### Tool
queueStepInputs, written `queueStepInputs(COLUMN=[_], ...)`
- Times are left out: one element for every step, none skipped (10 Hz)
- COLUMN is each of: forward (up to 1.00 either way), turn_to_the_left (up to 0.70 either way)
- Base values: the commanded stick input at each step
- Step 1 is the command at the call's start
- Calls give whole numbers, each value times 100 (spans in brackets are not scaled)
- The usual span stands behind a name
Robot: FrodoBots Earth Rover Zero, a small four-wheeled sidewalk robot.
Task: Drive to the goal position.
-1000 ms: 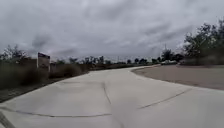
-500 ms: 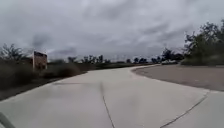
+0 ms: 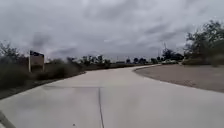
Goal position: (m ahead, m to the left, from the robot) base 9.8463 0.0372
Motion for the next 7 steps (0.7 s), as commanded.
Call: queueStepInputs(forward=[85, 85, 85, 85, 85, 85, 85], turn_to_the_left=[0, 0, 0, 0, 0, 0, 0])
